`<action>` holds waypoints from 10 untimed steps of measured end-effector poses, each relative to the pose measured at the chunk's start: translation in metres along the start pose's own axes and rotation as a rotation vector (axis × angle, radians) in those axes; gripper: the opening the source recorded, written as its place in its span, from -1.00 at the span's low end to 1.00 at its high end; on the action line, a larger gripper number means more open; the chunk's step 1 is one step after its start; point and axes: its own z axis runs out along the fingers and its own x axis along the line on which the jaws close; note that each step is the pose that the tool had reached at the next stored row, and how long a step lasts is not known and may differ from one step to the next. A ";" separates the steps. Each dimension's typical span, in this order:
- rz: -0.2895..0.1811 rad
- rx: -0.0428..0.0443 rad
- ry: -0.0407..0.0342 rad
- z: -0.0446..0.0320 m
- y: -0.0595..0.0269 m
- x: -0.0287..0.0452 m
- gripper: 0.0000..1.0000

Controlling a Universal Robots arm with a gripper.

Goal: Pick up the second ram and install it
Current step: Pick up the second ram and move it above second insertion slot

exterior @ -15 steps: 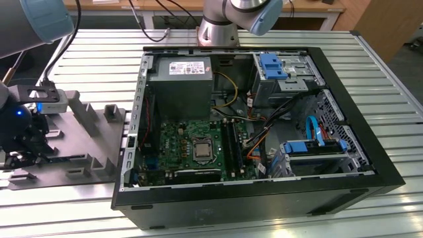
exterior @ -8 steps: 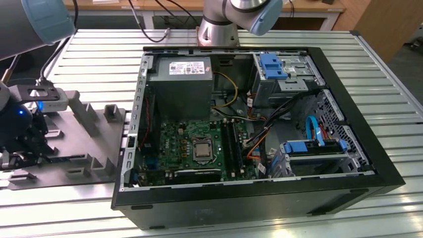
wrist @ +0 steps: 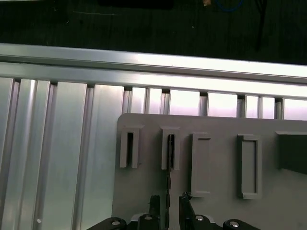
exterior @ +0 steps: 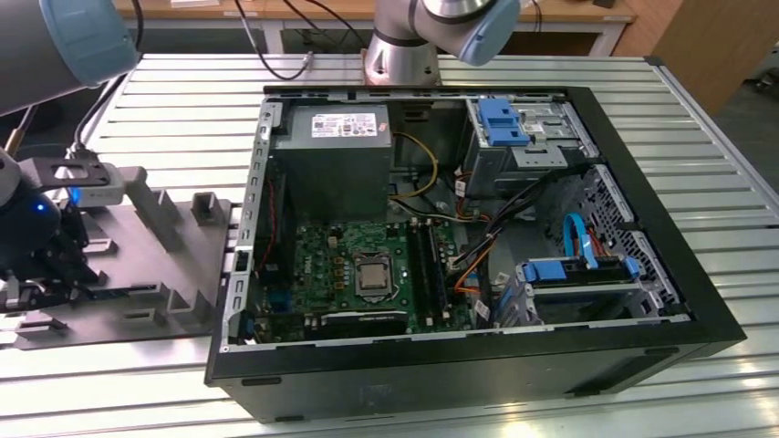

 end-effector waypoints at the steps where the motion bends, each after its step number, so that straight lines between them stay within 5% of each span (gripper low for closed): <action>1: 0.000 0.0001 -0.0001 0.0009 0.0011 -0.0005 -0.40; 10: 0.000 -0.0001 0.0001 0.0093 0.0032 -0.0019 -0.40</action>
